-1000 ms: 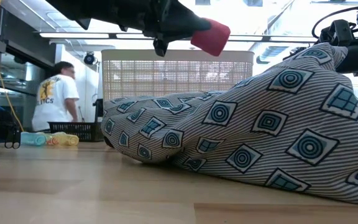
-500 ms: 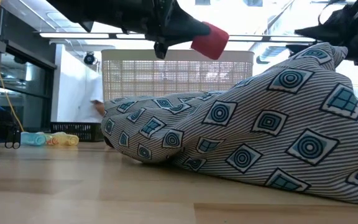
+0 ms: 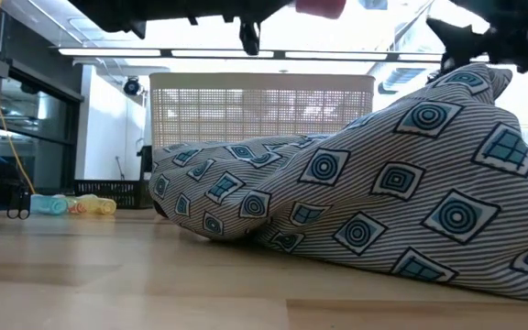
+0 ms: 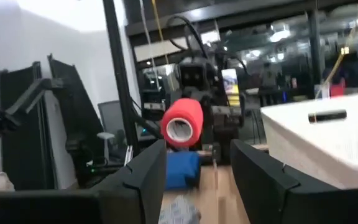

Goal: Pick & place medical supplies in basket/bin
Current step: Put the red bandage into the small white bin

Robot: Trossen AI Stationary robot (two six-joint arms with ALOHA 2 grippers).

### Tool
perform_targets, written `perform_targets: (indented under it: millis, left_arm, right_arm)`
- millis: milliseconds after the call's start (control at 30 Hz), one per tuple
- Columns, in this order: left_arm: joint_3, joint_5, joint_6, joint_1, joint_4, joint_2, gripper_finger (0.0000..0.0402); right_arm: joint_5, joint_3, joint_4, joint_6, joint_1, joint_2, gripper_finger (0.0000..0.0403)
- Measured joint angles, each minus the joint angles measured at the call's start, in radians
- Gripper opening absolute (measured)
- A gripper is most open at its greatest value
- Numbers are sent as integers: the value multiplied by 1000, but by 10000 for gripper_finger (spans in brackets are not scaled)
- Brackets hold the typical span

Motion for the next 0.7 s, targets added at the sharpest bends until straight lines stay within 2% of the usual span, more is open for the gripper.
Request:
perform_targets:
  millis: [267,467,700]
  left_arm:
    - [0,-15,1,1,18,0,16]
    - [0,-46,6,5,19,0,16]
    - [0,-68,30,5,52,0,16]
  right_arm:
    - [65,157,42,-147,135,299,167]
    - [176,257,40,-253,241,495,167]
    - [318,343,42,-336,314,650,167]
